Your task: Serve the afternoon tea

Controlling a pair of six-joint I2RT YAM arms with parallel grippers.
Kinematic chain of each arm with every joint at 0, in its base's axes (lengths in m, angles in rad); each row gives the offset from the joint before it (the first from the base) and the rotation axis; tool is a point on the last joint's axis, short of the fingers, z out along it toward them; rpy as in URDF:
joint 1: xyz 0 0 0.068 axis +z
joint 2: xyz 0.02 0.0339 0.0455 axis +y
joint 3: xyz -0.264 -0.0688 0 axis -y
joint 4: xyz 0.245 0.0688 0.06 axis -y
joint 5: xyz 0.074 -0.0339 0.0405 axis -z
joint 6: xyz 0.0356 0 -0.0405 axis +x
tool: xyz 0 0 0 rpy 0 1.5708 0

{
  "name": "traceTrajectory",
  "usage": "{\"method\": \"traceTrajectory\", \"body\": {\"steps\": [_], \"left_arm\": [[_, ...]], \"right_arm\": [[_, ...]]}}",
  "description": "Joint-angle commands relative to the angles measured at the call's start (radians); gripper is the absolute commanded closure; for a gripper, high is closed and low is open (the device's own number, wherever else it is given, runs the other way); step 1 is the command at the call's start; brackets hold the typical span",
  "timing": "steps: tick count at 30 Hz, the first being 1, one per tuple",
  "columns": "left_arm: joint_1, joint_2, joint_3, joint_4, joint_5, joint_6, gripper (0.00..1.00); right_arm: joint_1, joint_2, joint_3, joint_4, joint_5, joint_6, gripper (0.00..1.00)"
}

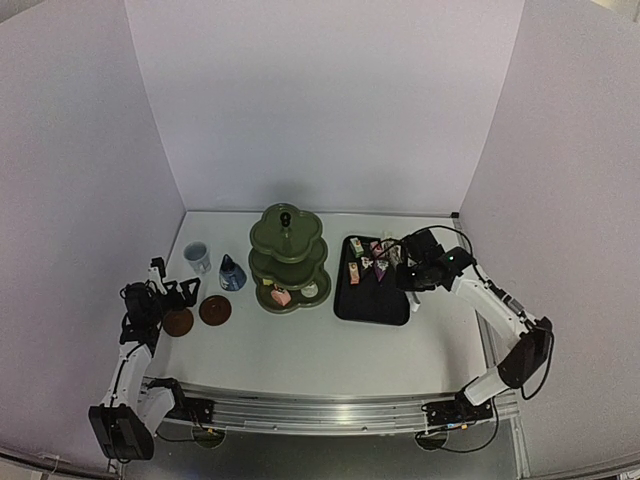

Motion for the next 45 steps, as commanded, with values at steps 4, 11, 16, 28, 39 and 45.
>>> {"method": "traceTrajectory", "body": {"steps": [4,11,16,28,39,45], "left_arm": [[-0.002,-0.042,0.076,-0.069,-0.008,-0.012,0.00],[-0.002,-0.032,0.056,-0.009,0.030,0.054,0.00],[-0.004,0.082,0.030,0.152,0.103,0.053,0.00],[-0.197,0.290,0.207,0.076,0.179,0.285,0.00],[-0.210,0.458,0.341,-0.042,0.318,0.633,0.01],[-0.212,0.541,0.375,-0.021,0.379,0.690,0.01]], "right_arm": [[-0.004,0.060,0.177,0.030,-0.224,-0.206,1.00],[0.007,0.191,0.297,0.062,-0.319,-0.278,1.00],[0.011,0.243,0.364,0.062,-0.342,-0.285,1.00],[0.040,0.272,0.352,0.058,-0.396,-0.433,1.00],[0.035,0.443,0.608,-0.064,-0.406,-0.700,1.00],[0.024,0.524,0.715,-0.110,-0.428,-0.732,1.00]]}}
